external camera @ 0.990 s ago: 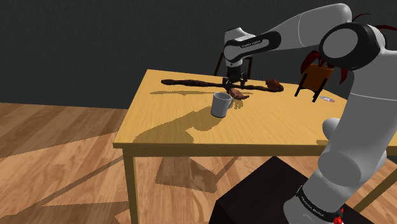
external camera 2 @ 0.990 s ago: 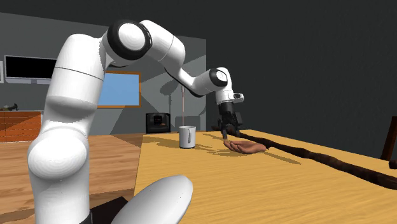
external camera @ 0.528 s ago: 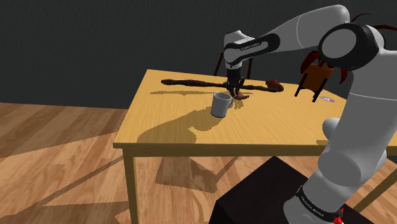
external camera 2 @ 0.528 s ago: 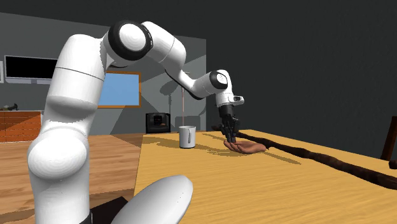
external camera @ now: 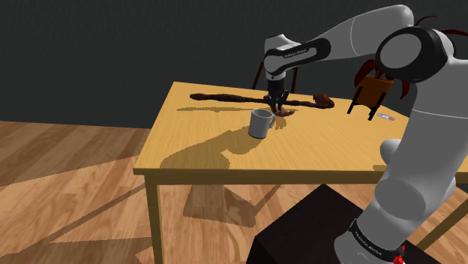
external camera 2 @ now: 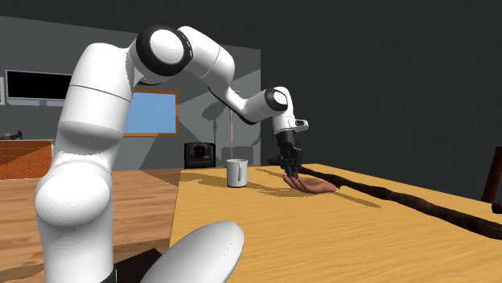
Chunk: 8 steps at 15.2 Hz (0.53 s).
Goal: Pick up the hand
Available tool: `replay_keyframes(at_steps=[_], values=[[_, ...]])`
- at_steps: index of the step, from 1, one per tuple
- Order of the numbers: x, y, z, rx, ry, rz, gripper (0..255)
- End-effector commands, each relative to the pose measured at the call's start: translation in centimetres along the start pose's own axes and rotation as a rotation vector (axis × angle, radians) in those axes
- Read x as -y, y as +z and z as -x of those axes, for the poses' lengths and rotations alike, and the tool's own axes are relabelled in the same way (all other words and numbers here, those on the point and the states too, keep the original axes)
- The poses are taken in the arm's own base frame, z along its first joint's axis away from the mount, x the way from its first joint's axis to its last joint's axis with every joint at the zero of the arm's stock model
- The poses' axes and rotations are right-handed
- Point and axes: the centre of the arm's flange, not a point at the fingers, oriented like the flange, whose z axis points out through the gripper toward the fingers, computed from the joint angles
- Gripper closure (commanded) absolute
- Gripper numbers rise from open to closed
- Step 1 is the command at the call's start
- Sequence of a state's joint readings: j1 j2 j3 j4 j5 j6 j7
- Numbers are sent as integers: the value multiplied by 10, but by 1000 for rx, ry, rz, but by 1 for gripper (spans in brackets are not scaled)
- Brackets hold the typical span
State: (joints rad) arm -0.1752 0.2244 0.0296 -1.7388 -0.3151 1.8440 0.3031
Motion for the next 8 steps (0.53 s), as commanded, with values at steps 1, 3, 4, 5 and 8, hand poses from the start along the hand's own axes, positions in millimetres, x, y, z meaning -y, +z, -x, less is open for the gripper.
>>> replay_keyframes(at_steps=[1,3,4,5,8], values=[[-3,-9,0,0,0,0,255],[-6,-19,0,0,0,0,255],[-8,-24,0,0,0,0,255],[-10,-29,1,0,0,0,255],[-15,-44,1,0,0,0,255]])
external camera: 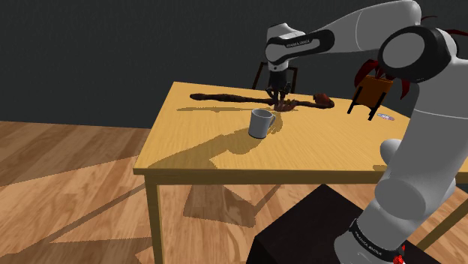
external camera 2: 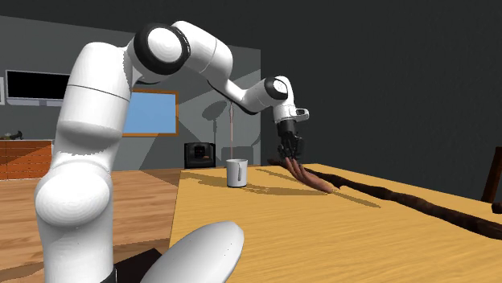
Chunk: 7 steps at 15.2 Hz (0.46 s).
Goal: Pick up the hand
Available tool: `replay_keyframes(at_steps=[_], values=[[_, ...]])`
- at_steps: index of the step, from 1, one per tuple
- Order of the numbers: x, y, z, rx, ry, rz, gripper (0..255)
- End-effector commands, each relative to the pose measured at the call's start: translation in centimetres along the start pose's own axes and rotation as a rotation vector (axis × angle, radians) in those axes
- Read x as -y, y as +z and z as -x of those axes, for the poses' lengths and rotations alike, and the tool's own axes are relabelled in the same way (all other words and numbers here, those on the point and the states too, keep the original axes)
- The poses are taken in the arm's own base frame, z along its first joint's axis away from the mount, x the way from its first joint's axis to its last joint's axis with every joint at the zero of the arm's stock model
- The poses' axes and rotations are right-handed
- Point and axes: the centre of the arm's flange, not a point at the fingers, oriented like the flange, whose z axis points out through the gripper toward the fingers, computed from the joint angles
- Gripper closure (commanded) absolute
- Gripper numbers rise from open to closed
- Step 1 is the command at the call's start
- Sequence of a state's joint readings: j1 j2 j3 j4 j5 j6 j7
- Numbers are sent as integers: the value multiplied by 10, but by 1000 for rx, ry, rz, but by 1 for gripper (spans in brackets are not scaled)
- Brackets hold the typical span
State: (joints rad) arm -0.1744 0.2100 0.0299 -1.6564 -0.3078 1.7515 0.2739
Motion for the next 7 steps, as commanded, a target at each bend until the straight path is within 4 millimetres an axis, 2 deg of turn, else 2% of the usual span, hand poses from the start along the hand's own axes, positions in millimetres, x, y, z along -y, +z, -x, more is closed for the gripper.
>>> replay_keyframes(at_steps=[1,5,7], values=[[-2,-11,1,0,0,0,255],[-9,-31,2,0,0,0,255],[-9,-32,2,0,0,0,255]])
